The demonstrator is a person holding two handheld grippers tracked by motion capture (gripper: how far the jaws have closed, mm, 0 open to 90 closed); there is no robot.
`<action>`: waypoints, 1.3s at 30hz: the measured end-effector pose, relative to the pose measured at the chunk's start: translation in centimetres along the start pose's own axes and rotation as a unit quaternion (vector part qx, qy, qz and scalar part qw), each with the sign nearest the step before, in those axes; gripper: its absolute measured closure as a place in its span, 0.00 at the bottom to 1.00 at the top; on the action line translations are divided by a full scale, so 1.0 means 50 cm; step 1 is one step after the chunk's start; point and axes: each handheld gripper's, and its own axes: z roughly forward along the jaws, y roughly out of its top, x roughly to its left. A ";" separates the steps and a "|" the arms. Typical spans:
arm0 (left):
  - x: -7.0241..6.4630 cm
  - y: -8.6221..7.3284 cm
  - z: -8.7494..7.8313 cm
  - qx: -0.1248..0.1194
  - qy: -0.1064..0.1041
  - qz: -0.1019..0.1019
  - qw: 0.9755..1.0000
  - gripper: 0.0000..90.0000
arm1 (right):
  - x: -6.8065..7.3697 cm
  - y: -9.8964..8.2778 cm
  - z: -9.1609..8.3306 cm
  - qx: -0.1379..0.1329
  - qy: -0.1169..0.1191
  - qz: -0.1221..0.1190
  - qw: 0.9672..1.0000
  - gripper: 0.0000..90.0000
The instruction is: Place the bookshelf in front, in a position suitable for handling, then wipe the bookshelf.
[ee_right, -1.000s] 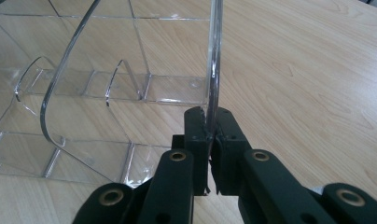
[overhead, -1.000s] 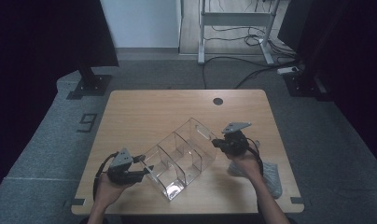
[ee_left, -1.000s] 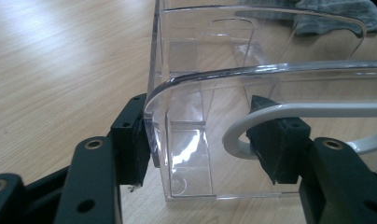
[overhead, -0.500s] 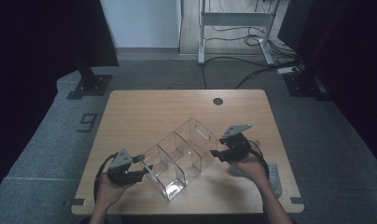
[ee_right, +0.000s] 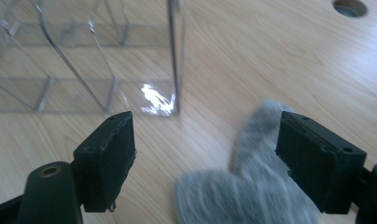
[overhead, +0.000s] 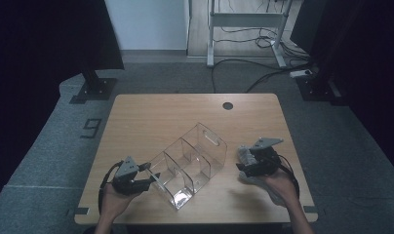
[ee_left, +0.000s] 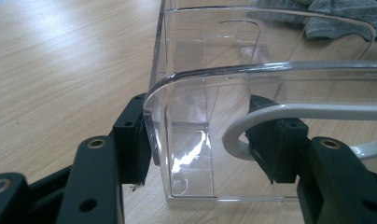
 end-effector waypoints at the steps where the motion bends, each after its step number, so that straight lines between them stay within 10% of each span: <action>1: 0.000 0.000 0.000 0.000 0.000 0.000 1.000 0.49 | 0.000 0.000 0.000 0.000 0.000 0.000 1.000 0.21; 12: 0.002 -0.007 0.001 -0.014 -0.001 0.000 1.000 0.50 | -0.040 -0.073 0.012 0.044 -0.048 0.024 0.998 0.16; 24: -0.006 -0.003 0.000 -0.005 0.009 -0.003 1.000 0.49 | -0.059 -0.091 0.059 0.059 -0.037 0.036 0.997 0.16; 39: -0.006 -0.006 0.001 -0.009 0.008 -0.004 1.000 0.49 | -0.070 -0.109 0.095 0.111 -0.040 0.050 0.992 0.56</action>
